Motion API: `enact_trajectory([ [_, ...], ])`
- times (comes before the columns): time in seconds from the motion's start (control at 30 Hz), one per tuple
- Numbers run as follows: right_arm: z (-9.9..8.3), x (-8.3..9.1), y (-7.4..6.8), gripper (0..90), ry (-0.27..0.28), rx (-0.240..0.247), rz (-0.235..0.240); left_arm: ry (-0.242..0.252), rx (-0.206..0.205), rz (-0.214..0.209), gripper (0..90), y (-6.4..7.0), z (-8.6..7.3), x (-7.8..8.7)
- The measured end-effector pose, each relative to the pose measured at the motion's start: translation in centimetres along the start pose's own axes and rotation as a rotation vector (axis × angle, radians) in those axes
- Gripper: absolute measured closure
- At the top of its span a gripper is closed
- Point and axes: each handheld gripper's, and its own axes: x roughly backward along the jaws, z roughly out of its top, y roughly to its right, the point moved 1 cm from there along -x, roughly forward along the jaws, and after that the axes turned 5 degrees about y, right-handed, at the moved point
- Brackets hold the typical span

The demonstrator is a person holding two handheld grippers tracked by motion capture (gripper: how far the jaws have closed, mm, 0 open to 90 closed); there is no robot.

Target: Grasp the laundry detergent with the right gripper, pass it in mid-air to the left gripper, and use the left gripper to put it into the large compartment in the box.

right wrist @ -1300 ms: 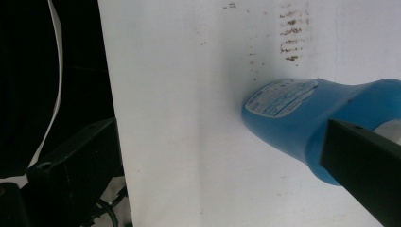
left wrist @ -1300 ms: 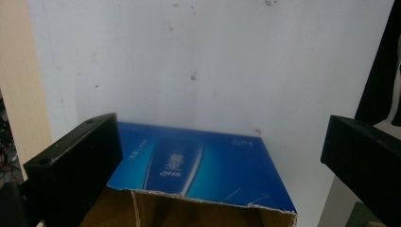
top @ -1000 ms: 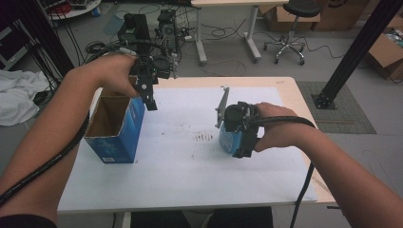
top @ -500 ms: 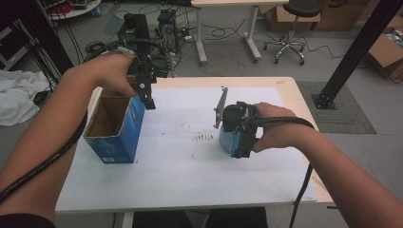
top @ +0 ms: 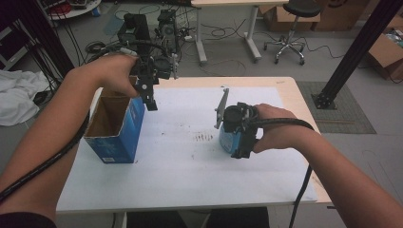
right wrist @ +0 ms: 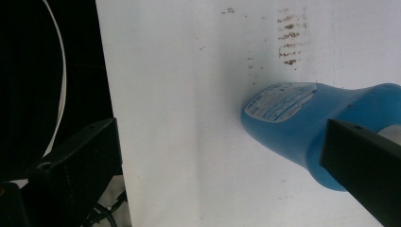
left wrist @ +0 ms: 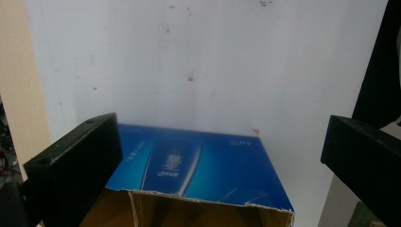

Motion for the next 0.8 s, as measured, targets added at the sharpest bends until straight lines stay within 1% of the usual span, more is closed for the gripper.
enact_trajectory([
  [0.07,0.0,-0.1,0.1,0.0,0.009,0.004,-0.006,0.003,0.002,0.001,0.1,-0.1,-0.1,-0.1],
  [0.1,-0.1,-0.1,0.0,0.0,0.029,-0.01,-0.007,0.01,0.005,0.0,0.1,-0.2,-0.1,-0.2],
  [0.13,-0.1,-0.1,0.0,0.0,0.029,-0.01,-0.007,0.01,0.005,0.0,0.1,-0.2,-0.1,-0.2],
  [0.17,-0.3,-0.1,0.1,0.0,0.058,-0.011,-0.017,0.009,0.007,0.001,0.1,-0.3,-0.1,-0.3],
  [0.2,-0.4,-0.1,0.1,0.0,0.072,-0.016,-0.018,0.009,0.007,0.001,0.1,-0.3,-0.1,-0.3],
  [0.23,-0.6,0.0,0.1,0.0,0.095,-0.03,-0.019,0.012,0.002,-0.002,0.1,-0.2,-0.1,-0.3],
  [0.27,-0.6,0.0,0.1,0.0,0.095,-0.03,-0.019,0.012,0.002,-0.002,0.1,-0.2,-0.1,-0.3],
  [0.3,-0.9,0.2,0.2,0.0,0.158,-0.045,-0.026,0.011,0.001,-0.003,0.1,-0.1,-0.1,-0.4],
  [0.33,-0.9,0.2,0.2,0.0,0.158,-0.045,-0.026,0.011,0.001,-0.003,0.1,-0.1,-0.1,-0.4],
  [0.37,-1.2,0.4,0.1,0.0,0.212,-0.051,-0.037,0.013,0.0,-0.004,0.1,-0.1,-0.1,-0.5],
  [0.4,-1.2,0.4,0.1,0.0,0.212,-0.051,-0.037,0.012,0.001,-0.005,0.1,0.0,-0.1,-0.5],
  [0.47,-1.5,0.6,-0.1,0.0,0.278,-0.054,-0.042,0.01,0.002,-0.01,0.1,0.0,-0.1,-0.7],
  [0.5,-1.7,0.7,-0.3,0.0,0.331,-0.058,-0.057,0.013,0.0,-0.01,0.1,0.0,0.0,-0.8],
  [0.53,-1.7,0.7,-0.3,0.0,0.331,-0.058,-0.057,0.013,0.0,-0.01,0.1,0.0,0.0,-0.8],
  [0.57,-1.9,0.8,-0.5,0.0,0.388,-0.062,-0.059,0.017,0.0,-0.008,0.1,0.0,0.0,-0.8],
  [0.6,-1.9,0.8,-0.5,0.0,0.388,-0.062,-0.059,0.019,-0.003,-0.01,0.1,0.0,0.0,-0.9],
  [0.63,-2.1,0.9,-0.8,0.0,0.443,-0.068,-0.062,0.021,-0.003,-0.012,0.1,0.0,0.0,-0.9],
  [0.67,-2.1,0.9,-0.8,0.0,0.443,-0.068,-0.062,0.021,-0.005,-0.012,0.1,0.1,0.0,-0.9],
  [0.7,-2.5,1.1,-1.0,0.0,0.502,-0.083,-0.072,0.02,-0.007,-0.013,0.1,0.1,0.0,-1.0],
  [0.73,-2.7,1.2,-1.2,0.0,0.531,-0.09,-0.08,0.02,-0.007,-0.013,0.1,0.1,0.0,-1.0],
  [0.77,-3.0,1.2,-1.3,0.0,0.556,-0.097,-0.085,0.024,-0.008,-0.014,0.1,0.1,-0.1,-1.1],
  [0.8,-3.0,1.2,-1.3,0.0,0.556,-0.097,-0.085,0.024,-0.008,-0.014,0.1,0.1,-0.1,-1.1],
])
